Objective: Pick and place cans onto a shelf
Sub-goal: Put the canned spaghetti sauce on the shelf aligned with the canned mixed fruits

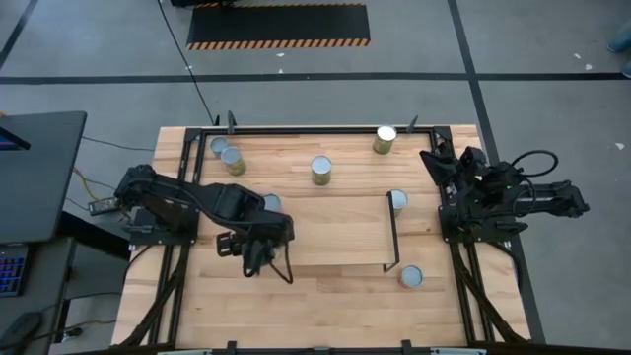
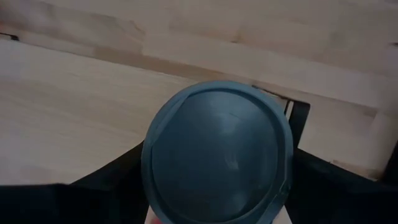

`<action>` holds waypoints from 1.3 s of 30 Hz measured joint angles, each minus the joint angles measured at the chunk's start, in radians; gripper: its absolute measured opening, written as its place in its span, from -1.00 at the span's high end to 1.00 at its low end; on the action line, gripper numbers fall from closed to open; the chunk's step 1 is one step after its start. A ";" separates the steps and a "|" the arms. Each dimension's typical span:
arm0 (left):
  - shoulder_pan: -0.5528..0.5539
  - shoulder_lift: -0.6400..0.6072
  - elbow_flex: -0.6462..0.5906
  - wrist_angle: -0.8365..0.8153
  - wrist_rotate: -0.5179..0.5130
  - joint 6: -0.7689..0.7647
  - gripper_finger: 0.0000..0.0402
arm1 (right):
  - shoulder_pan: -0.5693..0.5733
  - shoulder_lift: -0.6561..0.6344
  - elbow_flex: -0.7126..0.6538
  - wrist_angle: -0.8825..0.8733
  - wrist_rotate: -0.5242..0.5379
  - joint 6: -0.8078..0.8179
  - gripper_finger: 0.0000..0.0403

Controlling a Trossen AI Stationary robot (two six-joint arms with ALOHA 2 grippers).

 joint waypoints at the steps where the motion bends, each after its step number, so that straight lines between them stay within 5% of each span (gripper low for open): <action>1: 0.004 -0.002 0.000 0.001 0.016 0.000 -0.42 | 0.000 0.003 0.000 0.000 0.000 0.000 0.56; 39: 0.007 -0.007 -0.011 0.010 -0.005 -0.083 -0.58 | 0.000 0.024 0.000 0.003 0.027 -0.037 0.56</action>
